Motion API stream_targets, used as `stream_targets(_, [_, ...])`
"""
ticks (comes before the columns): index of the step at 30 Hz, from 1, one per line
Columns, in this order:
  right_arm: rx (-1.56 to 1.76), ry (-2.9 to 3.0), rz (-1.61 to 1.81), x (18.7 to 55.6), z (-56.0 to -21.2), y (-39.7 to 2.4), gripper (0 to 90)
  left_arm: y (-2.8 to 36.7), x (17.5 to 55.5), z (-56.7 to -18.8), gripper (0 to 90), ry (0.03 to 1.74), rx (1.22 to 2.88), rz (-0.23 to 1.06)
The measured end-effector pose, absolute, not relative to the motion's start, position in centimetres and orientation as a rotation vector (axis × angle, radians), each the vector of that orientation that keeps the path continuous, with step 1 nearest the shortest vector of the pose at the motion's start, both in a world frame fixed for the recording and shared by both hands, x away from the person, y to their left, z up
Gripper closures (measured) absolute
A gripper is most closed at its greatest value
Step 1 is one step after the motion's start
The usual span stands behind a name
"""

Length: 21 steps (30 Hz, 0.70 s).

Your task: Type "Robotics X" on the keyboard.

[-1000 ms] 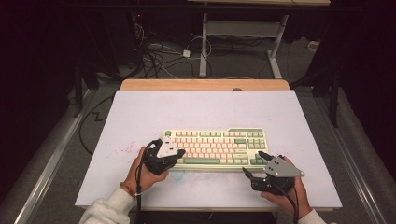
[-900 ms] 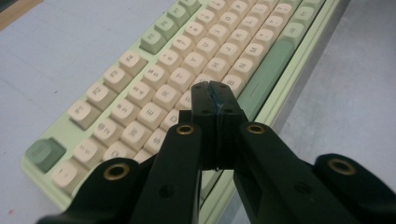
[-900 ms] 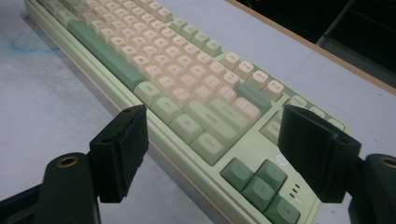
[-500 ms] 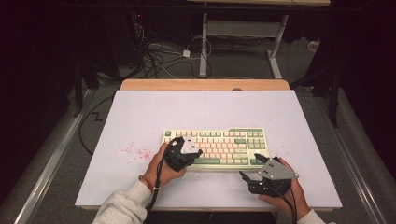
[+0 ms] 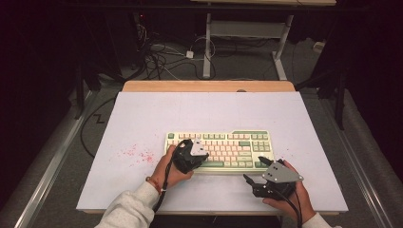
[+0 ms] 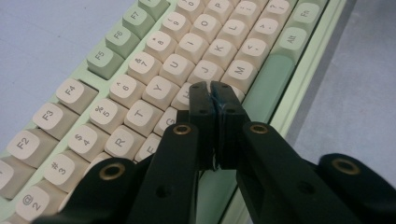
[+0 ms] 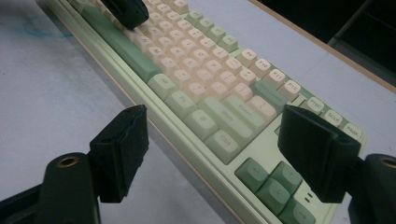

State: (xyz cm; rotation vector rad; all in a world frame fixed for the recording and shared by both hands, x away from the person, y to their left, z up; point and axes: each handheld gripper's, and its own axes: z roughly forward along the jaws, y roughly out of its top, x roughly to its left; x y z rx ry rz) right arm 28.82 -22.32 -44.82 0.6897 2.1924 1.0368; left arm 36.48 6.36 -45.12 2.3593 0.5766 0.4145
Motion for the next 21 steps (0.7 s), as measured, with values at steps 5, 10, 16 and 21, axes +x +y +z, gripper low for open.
stream_targets(5, [0.711,2.156,1.04,28.9,-44.7,-22.4,26.4,5.9,36.5,-45.5,87.3,0.551,2.406,0.435])
stream_targets(10, [0.717,2.153,1.024,28.9,-44.7,-22.4,26.5,5.8,36.3,-45.3,85.9,0.541,2.401,0.454])
stream_targets(16, [0.718,2.136,1.022,28.8,-44.6,-22.5,27.2,6.4,36.2,-44.8,83.8,0.549,2.374,0.477])
stream_targets(21, [0.73,2.129,1.013,28.9,-44.6,-22.6,27.5,6.9,36.0,-44.1,77.2,0.543,2.353,0.526])
